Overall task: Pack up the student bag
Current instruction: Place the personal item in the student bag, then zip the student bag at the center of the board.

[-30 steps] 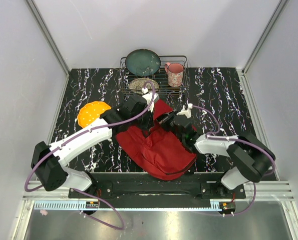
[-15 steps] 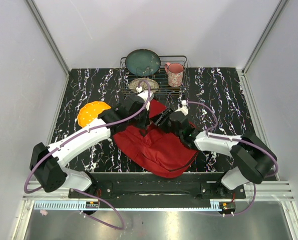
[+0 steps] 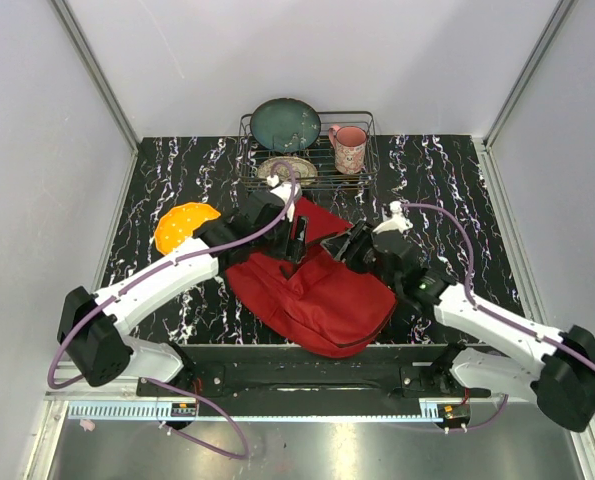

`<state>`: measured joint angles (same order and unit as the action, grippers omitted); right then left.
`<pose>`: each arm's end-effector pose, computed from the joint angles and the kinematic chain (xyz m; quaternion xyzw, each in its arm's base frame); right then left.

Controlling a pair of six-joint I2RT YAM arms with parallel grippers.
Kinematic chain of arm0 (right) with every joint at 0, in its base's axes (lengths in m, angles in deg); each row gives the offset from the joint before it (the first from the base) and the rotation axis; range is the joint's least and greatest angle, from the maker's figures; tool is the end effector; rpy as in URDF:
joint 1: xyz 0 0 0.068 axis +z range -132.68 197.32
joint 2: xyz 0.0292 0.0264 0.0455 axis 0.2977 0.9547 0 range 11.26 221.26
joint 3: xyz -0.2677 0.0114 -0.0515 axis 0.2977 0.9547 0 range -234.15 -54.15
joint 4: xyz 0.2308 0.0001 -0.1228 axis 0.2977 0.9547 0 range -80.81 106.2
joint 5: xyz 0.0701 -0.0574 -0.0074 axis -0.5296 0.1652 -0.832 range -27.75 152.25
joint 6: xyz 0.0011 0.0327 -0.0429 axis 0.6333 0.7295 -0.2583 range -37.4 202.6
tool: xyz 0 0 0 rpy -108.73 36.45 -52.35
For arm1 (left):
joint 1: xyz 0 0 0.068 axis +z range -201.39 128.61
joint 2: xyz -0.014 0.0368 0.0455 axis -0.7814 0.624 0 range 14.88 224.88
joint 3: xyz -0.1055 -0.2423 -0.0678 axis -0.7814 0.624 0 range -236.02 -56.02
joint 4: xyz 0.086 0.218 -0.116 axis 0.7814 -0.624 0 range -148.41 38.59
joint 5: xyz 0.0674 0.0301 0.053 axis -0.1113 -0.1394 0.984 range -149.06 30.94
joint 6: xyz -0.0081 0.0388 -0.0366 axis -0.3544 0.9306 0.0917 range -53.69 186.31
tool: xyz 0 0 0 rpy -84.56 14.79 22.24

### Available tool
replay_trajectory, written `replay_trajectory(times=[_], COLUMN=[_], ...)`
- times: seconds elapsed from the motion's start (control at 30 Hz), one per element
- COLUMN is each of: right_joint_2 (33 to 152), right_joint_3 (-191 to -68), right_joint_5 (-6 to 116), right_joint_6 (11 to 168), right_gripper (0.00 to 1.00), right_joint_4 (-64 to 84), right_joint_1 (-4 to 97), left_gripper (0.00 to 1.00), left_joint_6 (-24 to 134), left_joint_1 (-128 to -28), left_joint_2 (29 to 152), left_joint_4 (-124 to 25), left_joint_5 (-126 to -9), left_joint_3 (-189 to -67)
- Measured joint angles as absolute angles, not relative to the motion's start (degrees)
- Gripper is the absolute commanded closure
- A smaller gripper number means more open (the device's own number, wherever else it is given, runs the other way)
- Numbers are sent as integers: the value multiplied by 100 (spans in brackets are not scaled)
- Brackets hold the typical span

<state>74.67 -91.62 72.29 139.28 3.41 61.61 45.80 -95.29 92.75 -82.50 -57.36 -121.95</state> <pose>0.1839 0.1707 0.2587 0.1380 0.8066 0.3943 0.4182 0.2146 -0.2049 0.3048 0.1801 0.8992 -0.2009 0.3444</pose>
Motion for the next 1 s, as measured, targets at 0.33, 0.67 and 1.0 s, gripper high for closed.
replay_trajectory(times=[0.33,0.67,1.0], right_joint_2=[7105,7946,9148], right_joint_3=[-9496,-10910,-11728], right_joint_5=[6858,5620,5260], right_joint_6=[12929,11782,10816], right_gripper=[46,49,50], right_joint_4=[1231,1631,2580], right_joint_1=[6150,6153,6708], left_gripper=[2,1,1], left_joint_6=[4110,3102,2435], left_joint_1=[-9450,-8963,-8878], left_joint_2=[8324,6737,7019], left_joint_4=[-8309,-8368,-7794], left_joint_5=[-5325,-5078,-5437], left_joint_3=[-11581,-10279,-9538])
